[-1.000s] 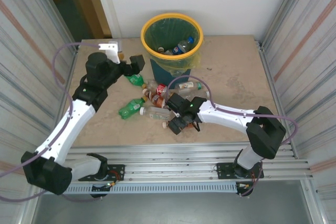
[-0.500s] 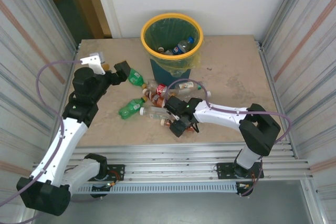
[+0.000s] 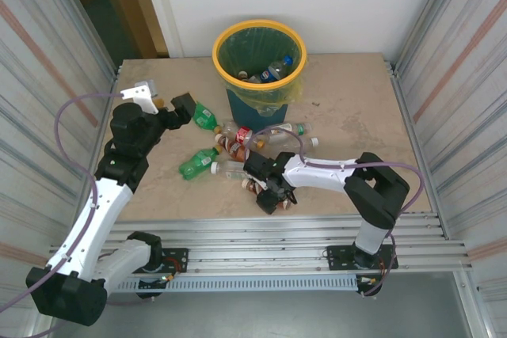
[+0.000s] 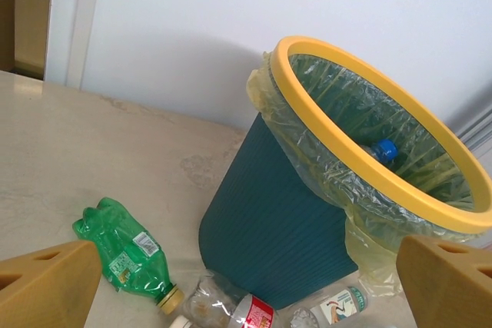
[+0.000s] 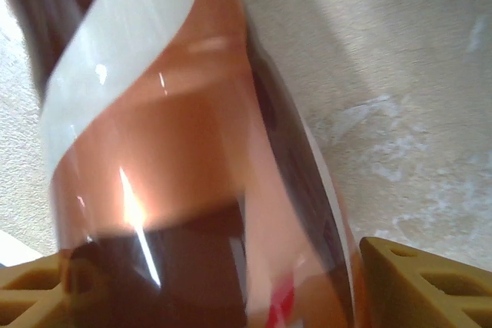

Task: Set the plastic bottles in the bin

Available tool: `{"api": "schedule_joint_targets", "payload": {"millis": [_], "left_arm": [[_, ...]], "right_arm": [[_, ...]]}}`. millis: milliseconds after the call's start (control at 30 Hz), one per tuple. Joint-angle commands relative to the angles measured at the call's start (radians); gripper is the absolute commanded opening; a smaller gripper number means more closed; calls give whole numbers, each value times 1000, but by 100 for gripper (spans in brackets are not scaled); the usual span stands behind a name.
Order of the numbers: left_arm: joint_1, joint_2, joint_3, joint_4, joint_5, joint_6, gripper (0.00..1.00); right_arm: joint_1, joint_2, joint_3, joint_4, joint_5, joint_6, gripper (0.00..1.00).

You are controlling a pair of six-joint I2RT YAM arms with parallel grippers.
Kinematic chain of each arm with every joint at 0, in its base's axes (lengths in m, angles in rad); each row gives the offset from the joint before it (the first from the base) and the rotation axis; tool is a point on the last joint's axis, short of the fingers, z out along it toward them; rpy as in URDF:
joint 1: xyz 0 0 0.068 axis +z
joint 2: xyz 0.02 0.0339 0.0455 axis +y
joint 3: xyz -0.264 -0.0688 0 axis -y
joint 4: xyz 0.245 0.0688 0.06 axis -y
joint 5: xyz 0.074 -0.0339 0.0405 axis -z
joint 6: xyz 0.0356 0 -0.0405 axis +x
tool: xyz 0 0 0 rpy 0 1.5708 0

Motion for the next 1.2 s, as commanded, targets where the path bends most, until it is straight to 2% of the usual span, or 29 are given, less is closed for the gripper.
{"api": "schedule_joint_targets", "payload": {"millis": [0, 100, 267, 333, 667, 967, 1167], "left_arm": [[10, -7, -3, 3, -14, -14, 99], [14, -9, -3, 0, -17, -14, 99], [21, -12, -6, -13, -30, -12, 99], [23, -16, -9, -14, -35, -12, 99], [36, -31, -23, -33, -61, -14, 99], [41, -44, -46, -58, -103, -22, 99], [42, -53, -68, -62, -117, -30, 99]], "right_arm": [[8, 38, 37, -35, -21, -37, 70], [13, 56, 60, -56, -18, -52, 63], [43, 51, 117, -108, -5, -73, 46], [52, 43, 135, -122, 6, -74, 43], [85, -57, 199, -156, 32, -74, 40], [85, -234, 215, -88, 48, -66, 39], [84, -342, 241, -42, 111, -41, 38]]}}
